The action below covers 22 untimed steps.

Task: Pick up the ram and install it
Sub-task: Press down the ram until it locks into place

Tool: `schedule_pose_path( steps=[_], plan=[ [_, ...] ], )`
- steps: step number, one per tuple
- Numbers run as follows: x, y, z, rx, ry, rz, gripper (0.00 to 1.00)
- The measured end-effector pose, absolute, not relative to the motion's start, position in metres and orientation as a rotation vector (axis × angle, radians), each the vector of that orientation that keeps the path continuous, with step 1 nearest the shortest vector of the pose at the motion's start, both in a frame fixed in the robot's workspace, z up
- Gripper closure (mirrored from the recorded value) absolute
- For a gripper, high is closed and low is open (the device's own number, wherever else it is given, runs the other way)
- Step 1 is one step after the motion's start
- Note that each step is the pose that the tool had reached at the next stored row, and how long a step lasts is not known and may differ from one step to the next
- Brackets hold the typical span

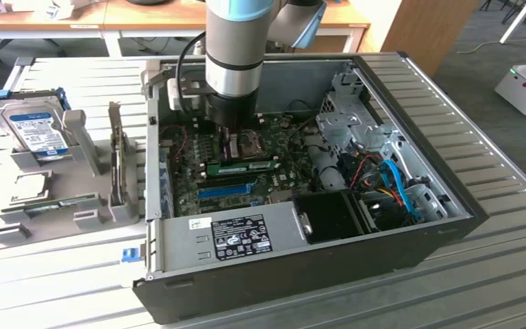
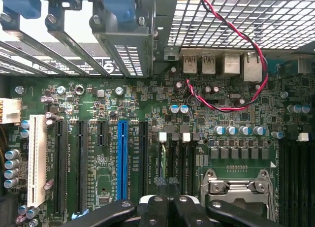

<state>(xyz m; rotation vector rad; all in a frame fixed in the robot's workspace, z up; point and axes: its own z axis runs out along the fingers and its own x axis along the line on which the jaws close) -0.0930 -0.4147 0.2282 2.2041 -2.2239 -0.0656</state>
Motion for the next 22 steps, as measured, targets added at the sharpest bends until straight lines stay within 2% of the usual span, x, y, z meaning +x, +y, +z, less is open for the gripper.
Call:
schedule_pose_path(
  steps=[22],
  plan=[
    [-0.0929,-0.4149,0.2255,2.204,-2.224,-0.066,0.89]
  ],
)
